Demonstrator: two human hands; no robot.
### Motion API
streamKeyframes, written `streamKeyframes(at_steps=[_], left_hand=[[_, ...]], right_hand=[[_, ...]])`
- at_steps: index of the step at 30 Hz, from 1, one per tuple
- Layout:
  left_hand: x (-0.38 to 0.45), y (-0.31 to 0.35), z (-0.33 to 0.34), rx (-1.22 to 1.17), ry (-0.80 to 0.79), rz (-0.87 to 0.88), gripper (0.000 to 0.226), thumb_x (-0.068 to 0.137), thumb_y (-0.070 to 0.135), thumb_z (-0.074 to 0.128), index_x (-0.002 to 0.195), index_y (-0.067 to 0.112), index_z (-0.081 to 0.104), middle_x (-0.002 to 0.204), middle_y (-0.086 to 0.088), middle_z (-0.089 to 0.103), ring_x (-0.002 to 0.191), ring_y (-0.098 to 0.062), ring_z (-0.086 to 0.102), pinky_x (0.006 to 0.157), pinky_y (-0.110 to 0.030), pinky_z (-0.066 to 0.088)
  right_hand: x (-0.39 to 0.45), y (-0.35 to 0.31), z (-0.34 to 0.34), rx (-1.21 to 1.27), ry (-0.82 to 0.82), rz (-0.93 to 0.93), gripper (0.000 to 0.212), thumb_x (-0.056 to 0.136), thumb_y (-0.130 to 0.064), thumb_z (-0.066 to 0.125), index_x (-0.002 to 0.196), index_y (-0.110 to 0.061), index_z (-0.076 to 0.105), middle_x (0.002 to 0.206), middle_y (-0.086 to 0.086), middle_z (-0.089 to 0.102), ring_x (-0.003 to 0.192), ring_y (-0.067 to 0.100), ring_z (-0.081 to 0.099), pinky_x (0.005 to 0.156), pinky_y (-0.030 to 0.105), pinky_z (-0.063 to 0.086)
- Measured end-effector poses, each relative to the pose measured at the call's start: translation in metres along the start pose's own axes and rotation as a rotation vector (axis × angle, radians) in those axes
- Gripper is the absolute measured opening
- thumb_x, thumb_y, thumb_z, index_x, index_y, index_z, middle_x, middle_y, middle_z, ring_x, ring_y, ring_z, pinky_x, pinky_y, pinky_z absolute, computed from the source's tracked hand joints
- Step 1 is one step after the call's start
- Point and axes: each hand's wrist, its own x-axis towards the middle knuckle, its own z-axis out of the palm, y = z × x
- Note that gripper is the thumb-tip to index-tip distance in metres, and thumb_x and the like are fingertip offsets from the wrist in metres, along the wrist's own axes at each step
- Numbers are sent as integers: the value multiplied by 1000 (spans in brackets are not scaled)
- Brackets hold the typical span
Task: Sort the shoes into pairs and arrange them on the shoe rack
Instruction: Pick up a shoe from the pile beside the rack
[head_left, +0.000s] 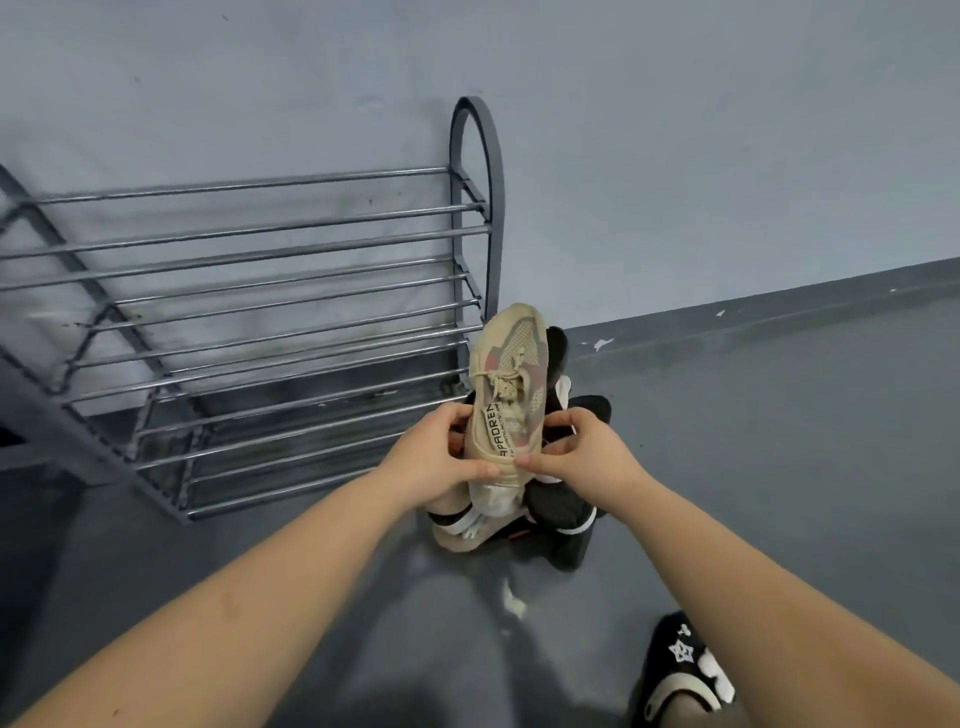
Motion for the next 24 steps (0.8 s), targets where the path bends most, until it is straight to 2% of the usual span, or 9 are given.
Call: streamKeyframes(at_steps=[2,4,8,10,12,15,18,21,24], left_hand=[[-27,-1,-16,-2,46,15,72,60,22,87,121,25,49,118,14,58,109,-8,60,100,-36,48],[-55,-5,-30,-9,83,14,71,61,19,87,120,25,49,118,14,58,109,-7,60,99,-35,48],[-110,-30,-46,-22,168,-34,72,61,14,87,121,17,48,118,9,58,107,-9,59,98,-32,48],[-137,-48,-50,-34,198,-62,72,61,14,87,122,16,48,119,9,58,111,-10,57,99,-30,46],[-162,-65,-52,-57,221,-99,73,62,14,86,125,15,47,121,9,57,114,-10,56,98,-28,44],[-192,-92,-59,-108,256,-154,74,64,12,85,127,13,45,121,7,57,113,-9,54,95,-24,42],[-212,-121,-73,-181,268,-217,73,64,9,85,125,12,45,123,4,57,113,-12,55,100,-31,44],[-224,-146,-88,-291,277,-259,65,67,3,81,121,12,46,122,4,56,107,-15,57,93,-30,47],[-230,-173,-99,-426,356,-298,52,73,1,76,115,14,49,126,-3,55,102,-19,60,87,-33,51]], right_hand=[[-14,-9,16,67,-43,-23,80,64,-29,87,130,-17,44,98,6,72,93,18,69,93,36,52],[-27,-16,33,132,-100,-36,87,62,-25,87,136,-15,42,98,10,72,94,22,69,93,38,53],[-59,-27,78,193,-229,-46,76,70,-11,82,133,-18,41,98,8,69,84,16,66,67,21,51],[-71,-26,104,185,-261,-42,79,69,-8,82,135,-15,40,102,9,67,82,17,64,66,22,48],[-81,-24,130,161,-306,-30,81,70,-6,82,136,-15,37,92,8,66,75,18,61,65,29,47],[-91,-22,165,119,-376,-18,80,72,-10,80,138,-19,35,88,8,67,75,19,60,68,33,46],[-97,-28,195,98,-451,16,77,75,-13,78,136,-25,33,89,0,67,83,18,65,78,34,51],[-96,-34,224,78,-509,54,74,77,-13,77,134,-27,33,92,1,68,87,19,66,89,39,53],[-88,-37,256,65,-529,59,75,77,-10,76,135,-28,33,91,1,66,91,21,65,89,40,53]])
